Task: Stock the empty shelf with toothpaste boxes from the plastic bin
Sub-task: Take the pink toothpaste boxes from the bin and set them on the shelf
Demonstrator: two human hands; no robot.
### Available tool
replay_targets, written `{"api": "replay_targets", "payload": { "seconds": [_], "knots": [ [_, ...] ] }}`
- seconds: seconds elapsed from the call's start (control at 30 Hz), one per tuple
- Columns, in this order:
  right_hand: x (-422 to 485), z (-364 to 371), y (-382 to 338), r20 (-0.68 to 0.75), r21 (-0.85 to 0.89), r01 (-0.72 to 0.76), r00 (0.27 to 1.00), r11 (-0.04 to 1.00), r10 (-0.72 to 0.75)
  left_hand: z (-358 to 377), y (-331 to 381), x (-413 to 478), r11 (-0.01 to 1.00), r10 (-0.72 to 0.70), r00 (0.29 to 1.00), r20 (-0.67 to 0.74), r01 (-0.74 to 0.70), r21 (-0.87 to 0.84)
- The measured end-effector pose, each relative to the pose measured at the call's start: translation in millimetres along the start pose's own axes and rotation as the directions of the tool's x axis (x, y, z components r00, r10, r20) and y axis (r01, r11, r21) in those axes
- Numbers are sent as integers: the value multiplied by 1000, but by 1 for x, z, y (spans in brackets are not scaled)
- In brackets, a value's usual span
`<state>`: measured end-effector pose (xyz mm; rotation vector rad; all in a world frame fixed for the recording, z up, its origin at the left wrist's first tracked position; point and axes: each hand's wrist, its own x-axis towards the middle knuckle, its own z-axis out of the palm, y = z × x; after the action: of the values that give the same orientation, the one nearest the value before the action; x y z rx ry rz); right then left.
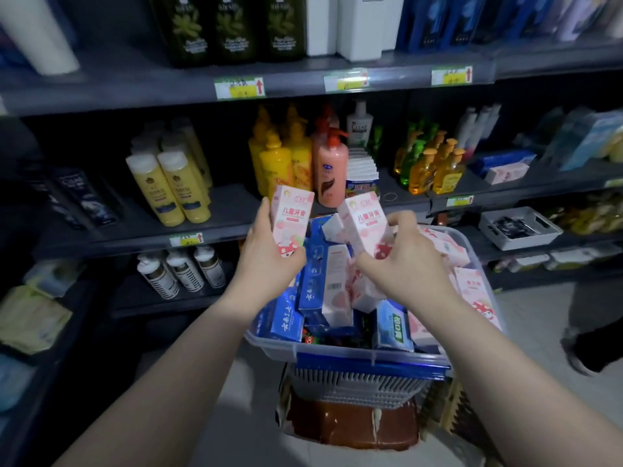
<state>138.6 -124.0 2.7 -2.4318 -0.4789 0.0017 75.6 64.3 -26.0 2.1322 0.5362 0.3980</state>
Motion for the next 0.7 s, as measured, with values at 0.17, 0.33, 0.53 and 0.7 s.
{"api": "replay_targets", "payload": {
  "seconds": [0.17, 0.33, 0.53, 0.7],
  "knots": [
    [4, 18, -58, 152, 400, 126, 968, 908, -202, -55, -2, -29, 984, -24, 990, -137, 0, -176],
    [-11, 69, -124, 249, 650, 148, 886, 746, -392, -126, -36, -83, 972, -137, 933, -333, 61, -229],
    [-79, 135, -215, 442, 764, 37, 698, 645, -564, -220, -73, -192, 948, -307, 764, -567, 193, -253],
    [-177, 173, -304, 477, 811, 44, 528, 584, -703, -305, -101, -303, 925, -381, 617, -689, 244, -293]
  ]
}}
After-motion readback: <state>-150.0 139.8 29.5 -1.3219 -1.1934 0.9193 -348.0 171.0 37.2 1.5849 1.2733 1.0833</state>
